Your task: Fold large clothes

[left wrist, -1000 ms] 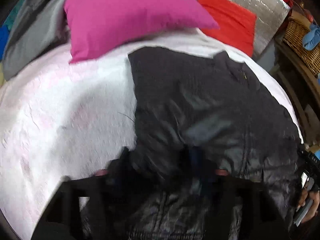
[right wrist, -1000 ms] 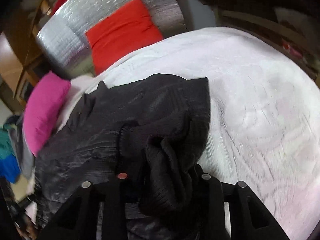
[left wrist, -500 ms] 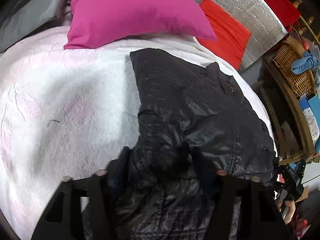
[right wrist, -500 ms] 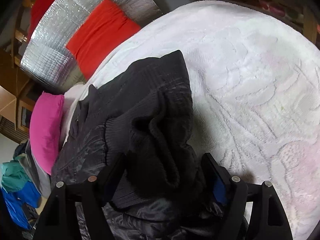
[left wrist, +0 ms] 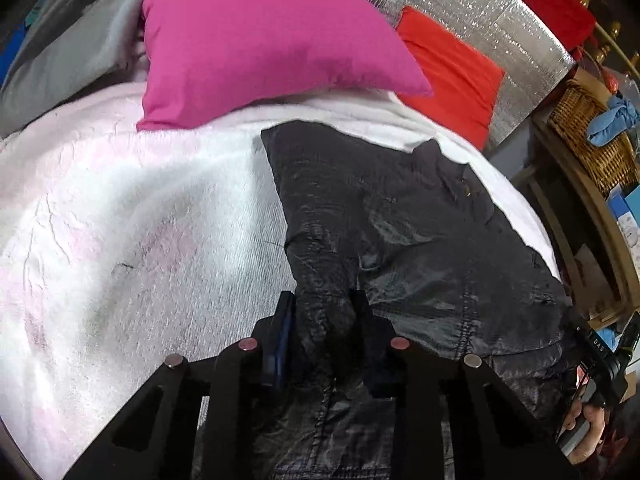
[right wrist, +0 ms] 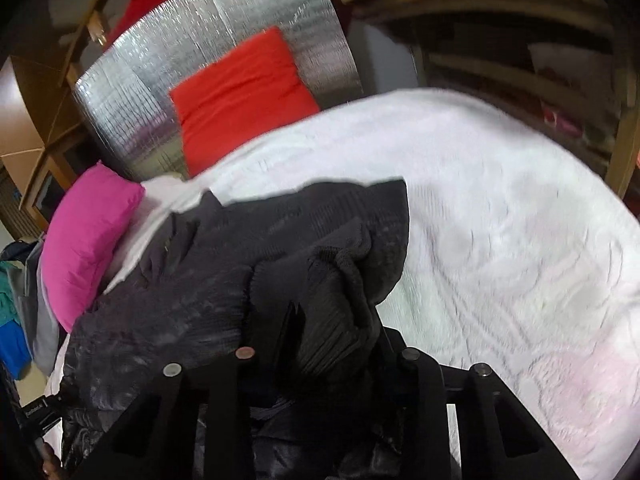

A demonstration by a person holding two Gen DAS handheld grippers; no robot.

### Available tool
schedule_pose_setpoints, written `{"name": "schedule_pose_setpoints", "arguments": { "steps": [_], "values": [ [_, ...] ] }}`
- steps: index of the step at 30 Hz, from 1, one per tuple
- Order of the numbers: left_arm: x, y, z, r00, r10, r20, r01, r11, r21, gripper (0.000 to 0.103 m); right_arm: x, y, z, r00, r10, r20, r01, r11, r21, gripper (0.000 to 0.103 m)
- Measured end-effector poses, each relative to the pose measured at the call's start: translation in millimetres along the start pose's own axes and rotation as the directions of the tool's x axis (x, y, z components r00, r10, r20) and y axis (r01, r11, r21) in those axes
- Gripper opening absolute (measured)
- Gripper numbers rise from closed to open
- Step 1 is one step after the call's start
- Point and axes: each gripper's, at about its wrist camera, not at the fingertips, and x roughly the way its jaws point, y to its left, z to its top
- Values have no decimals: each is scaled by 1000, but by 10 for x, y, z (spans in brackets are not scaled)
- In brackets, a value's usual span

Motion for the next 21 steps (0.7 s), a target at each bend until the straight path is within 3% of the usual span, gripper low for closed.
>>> {"name": "schedule_pose_setpoints", "arguments": {
  "steps": [2,5,10,13,17,21],
  "values": [
    [-20,-42,-2,1000,14,10,-15,1000,19,30,41,-11,28,1000,-3,-12,3,1000,-11,34],
    [87,-62,-53,998,60,-22,-59,997,43,31,234,-108,-30,994,-16,-107,14,1000,-11,34],
    [128,-142,-108,990,138,-29,-135,987,86,40,181,-243,5,989,47,-142,-45,999,22,41],
    [31,-155,-138,986,169,-10,-167,981,103,56,130,-314,6,983,74,-168,-70,997,30,52],
    [-69,-85,-159,991,135,2,-134,987,86,60,65,-487,16,974,136,-179,-119,988,103,68],
    [-121,26,-141,998,68,13,-69,997,35,62,94,-600,47,965,208,-160,-173,963,206,70]
  ]
}}
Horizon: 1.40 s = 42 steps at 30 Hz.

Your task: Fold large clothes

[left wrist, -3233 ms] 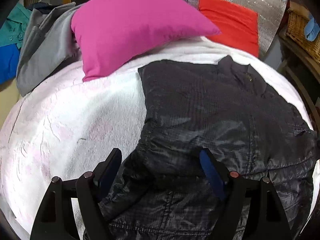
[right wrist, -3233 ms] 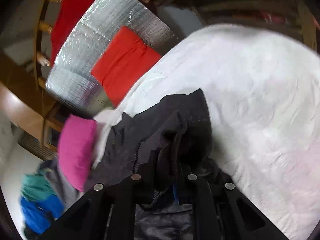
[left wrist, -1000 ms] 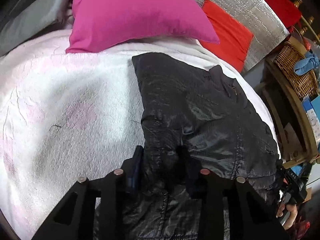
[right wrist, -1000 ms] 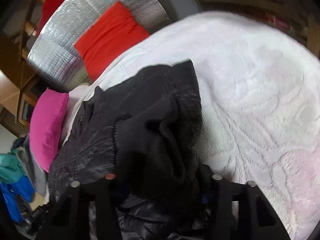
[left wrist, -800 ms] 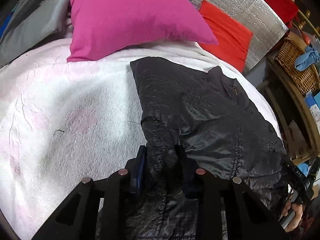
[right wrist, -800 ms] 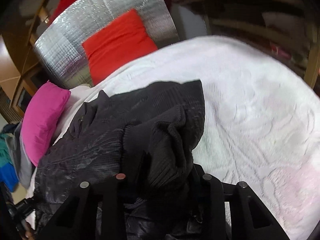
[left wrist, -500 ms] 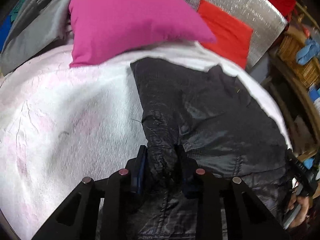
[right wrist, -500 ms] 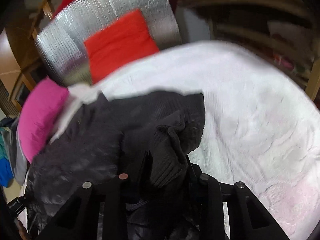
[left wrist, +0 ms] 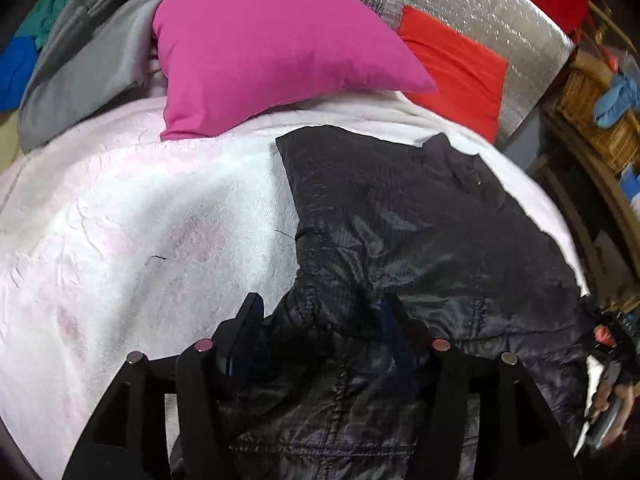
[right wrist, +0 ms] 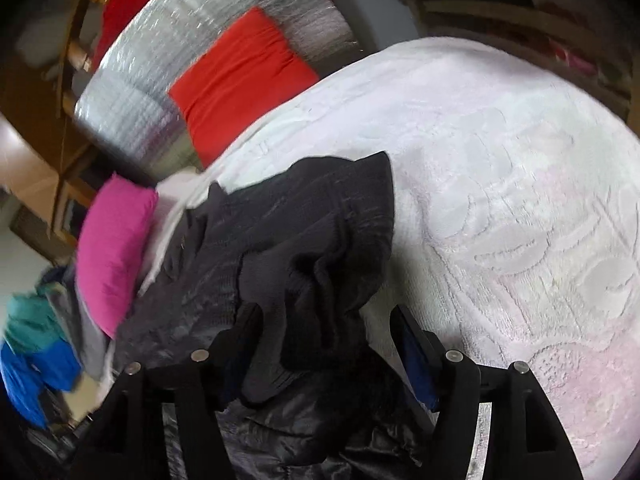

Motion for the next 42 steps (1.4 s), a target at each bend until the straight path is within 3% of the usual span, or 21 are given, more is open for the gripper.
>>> {"name": "schedule_pose_setpoints", "arguments": {
  "steps": [3,5,6,7,8,11,14,16,18,21,25,31,37,42],
  "values": [
    [73,-16,13,999,-34,-1,34,999,-8,62,149,-36,-20,997,39,-61,-37,999,35,70],
    [126,-89,17,1000,-12,2,12,1000,26,58,252,16,-61,996,-3,-85,2,1000,-2,56],
    [171,-132,30,1000,6,5,-6,999,45,48,249,55,-59,997,-15,-71,13,1000,-22,51],
    [189,-150,32,1000,22,5,-22,998,55,44,215,107,-49,999,-21,-45,18,999,-47,38],
    [201,-163,37,999,35,7,-35,997,64,42,177,162,-35,999,-18,-26,17,997,-70,35],
    [200,-155,67,999,34,19,-35,998,59,41,1,361,-36,997,-26,66,35,989,-141,33],
    [264,-148,42,998,65,-5,-64,996,68,42,164,316,-81,995,-100,16,101,980,-170,33],
    [260,-161,16,997,79,-17,-78,994,75,45,265,227,-89,994,-106,-40,100,985,-139,39],
    [204,-172,-11,995,103,-16,-101,991,85,59,175,196,-56,995,-81,-54,75,992,-100,43],
    [62,-149,-78,993,120,-1,-120,988,97,64,-44,210,-61,998,-11,-60,6,997,-80,73],
    [-160,-76,-223,989,146,25,-148,983,111,66,-341,206,-137,999,-23,-40,18,991,-130,73],
    [-491,-74,-410,969,217,123,-236,957,171,66,-621,-84,-227,999,6,-39,-9,996,-84,73],
    [-744,-152,-466,943,248,221,-287,942,171,66,-452,-78,-152,999,40,-17,-41,999,-21,73],
    [-813,-247,-433,920,272,282,-332,923,194,66,-132,40,-77,1000,-4,-23,3,1000,-13,73]
  ]
}}
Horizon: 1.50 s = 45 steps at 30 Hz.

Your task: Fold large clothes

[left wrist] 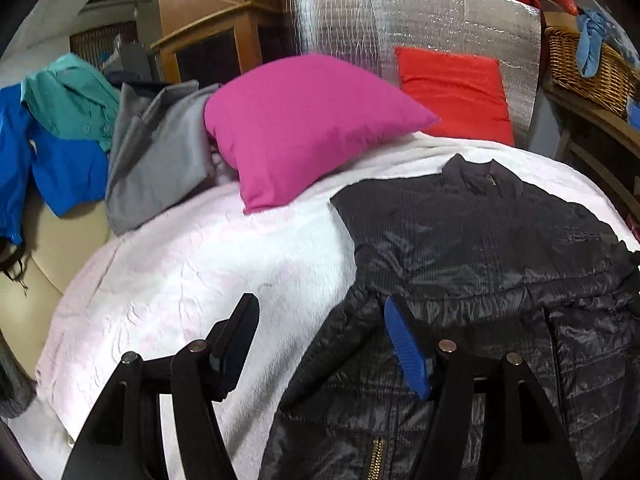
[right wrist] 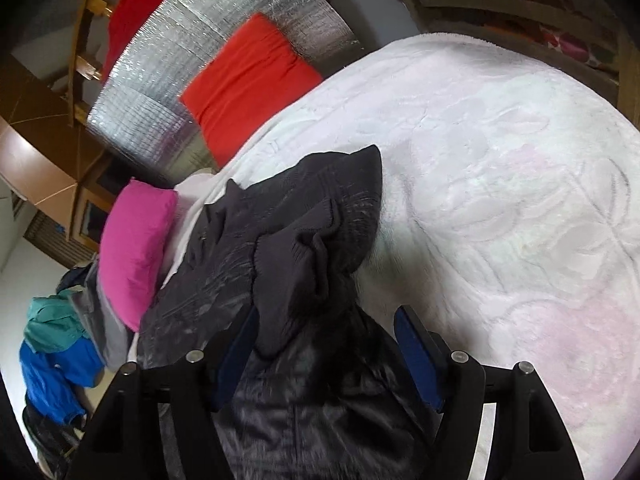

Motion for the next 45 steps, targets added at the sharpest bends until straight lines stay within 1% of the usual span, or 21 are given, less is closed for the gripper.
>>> {"name": "schedule_pose_setpoints", "arguments": {
  "steps": [4,8,9,10,11,12,15,16,19,22,24,26,30,45],
  "values": [
    [-20,-27,39,1000,10,18,-10,1000,23,66,278,19,94,1000,-21,-14,21,1000,15,73],
    [-10,-11,69,1000,14,28,-15,999,31,66,550,29,115,998,-41,-57,43,999,33,73],
    [-3,-10,76,999,14,29,-15,999,31,66,570,53,109,998,-46,-47,48,998,30,73],
    [1,-5,80,999,15,28,-16,999,31,66,579,80,118,998,-45,-37,46,999,21,70],
    [7,-5,81,999,17,28,-18,999,31,66,588,105,125,999,-39,-33,39,999,15,65],
    [10,-7,80,999,21,28,-22,999,32,66,589,146,133,999,-38,-24,38,999,10,56],
    [16,-13,82,999,30,29,-31,999,37,66,556,255,128,998,-57,9,57,998,-18,47],
    [15,-15,81,999,31,29,-32,999,37,66,535,286,127,998,-54,21,55,998,-24,42],
    [-8,-19,77,999,30,32,-31,999,33,66,432,391,130,997,-33,67,35,999,-41,41],
    [-39,-50,70,999,28,35,-29,999,32,66,384,461,129,996,-34,81,40,997,-73,41],
    [-50,-72,67,999,26,35,-28,999,35,66,419,455,110,996,-52,73,58,995,-81,41],
    [-54,-96,67,999,24,33,-25,999,37,66,471,400,105,997,-61,56,65,996,-66,41],
    [-64,-137,80,999,21,37,-23,999,43,66,487,333,111,998,-53,46,55,997,-50,41],
    [-62,-338,132,999,5,47,-8,998,62,66,537,221,117,998,-56,26,57,997,-52,41]
  ]
}}
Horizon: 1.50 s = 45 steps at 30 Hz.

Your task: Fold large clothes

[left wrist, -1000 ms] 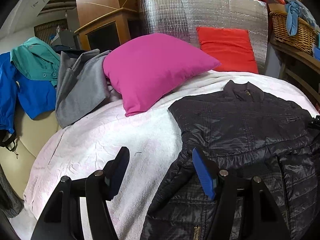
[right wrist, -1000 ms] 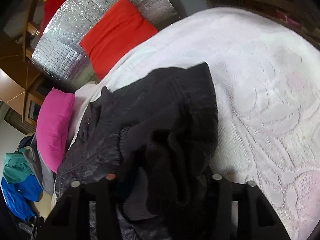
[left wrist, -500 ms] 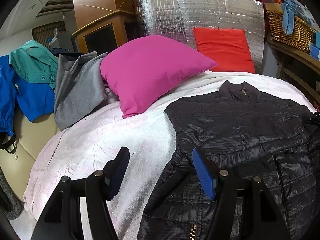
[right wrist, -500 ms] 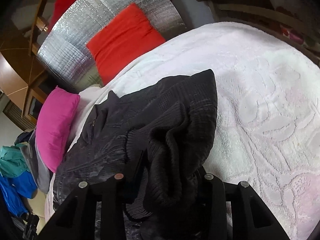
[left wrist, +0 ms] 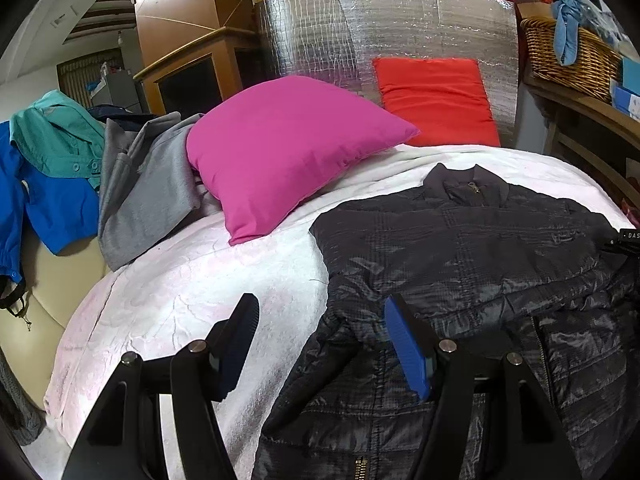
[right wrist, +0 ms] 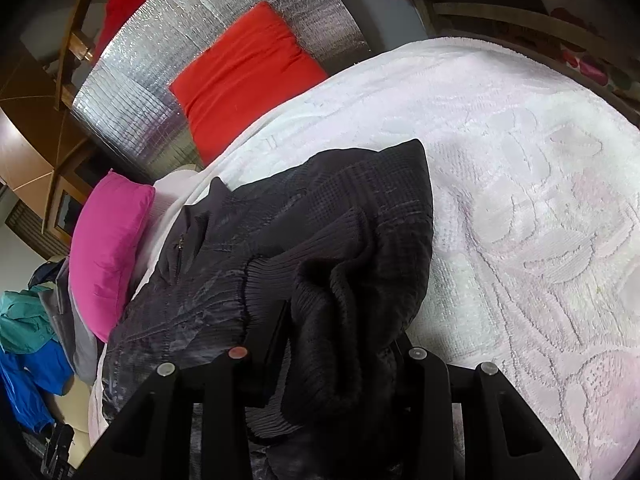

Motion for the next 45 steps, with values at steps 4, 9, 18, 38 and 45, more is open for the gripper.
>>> {"name": "schedule_pose_setpoints", "arguments": {
  "steps": [4,9,18,38,45],
  "values": [
    [35,-24,12,1000,2,-3,-2,1000,2,66,43,-32,3,1000,-4,-13,4,1000,-6,41],
    [73,-51,36,1000,3,-3,-3,1000,5,66,65,-57,13,1000,5,-26,-5,1000,-17,41],
    [109,-99,65,1000,10,1,-10,1000,17,66,59,-95,34,998,28,-51,-29,999,-26,42],
    [189,-129,102,1000,29,-5,-29,999,19,66,65,-159,34,993,68,-96,-64,997,38,66],
    [162,-86,111,999,37,6,-37,999,12,66,-153,93,20,996,85,11,-84,994,-63,48]
  ]
}}
